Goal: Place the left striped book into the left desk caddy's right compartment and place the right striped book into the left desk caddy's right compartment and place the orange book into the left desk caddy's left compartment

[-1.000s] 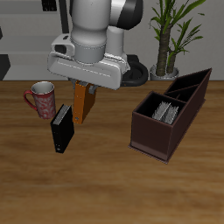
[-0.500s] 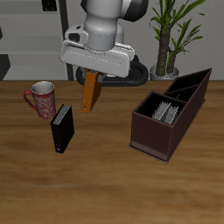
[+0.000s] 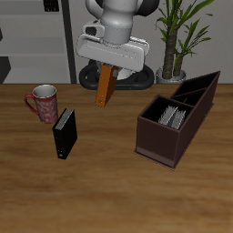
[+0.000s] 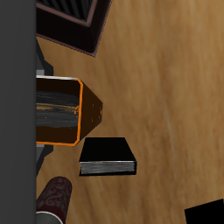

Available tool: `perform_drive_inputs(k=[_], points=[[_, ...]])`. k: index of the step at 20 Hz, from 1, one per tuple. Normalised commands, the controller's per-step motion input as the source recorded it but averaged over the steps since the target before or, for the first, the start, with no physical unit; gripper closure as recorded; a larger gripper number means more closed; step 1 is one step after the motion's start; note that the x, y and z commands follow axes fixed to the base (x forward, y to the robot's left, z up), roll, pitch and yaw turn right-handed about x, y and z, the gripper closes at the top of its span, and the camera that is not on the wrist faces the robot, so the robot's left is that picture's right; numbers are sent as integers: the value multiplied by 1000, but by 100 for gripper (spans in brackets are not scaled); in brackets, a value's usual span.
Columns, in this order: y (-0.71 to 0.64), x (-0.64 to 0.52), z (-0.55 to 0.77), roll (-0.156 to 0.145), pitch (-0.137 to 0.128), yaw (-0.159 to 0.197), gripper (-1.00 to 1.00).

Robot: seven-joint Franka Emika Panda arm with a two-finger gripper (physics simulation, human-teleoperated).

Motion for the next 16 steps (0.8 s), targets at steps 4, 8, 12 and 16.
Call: perform_drive_inputs(k=[4, 8, 12, 16], points=[[237, -522, 20, -39, -65, -19, 100], [198, -354, 12, 13, -28, -34, 100], [313, -549, 71, 27, -64, -10, 100], [382, -670, -51, 65, -63, -12, 100]])
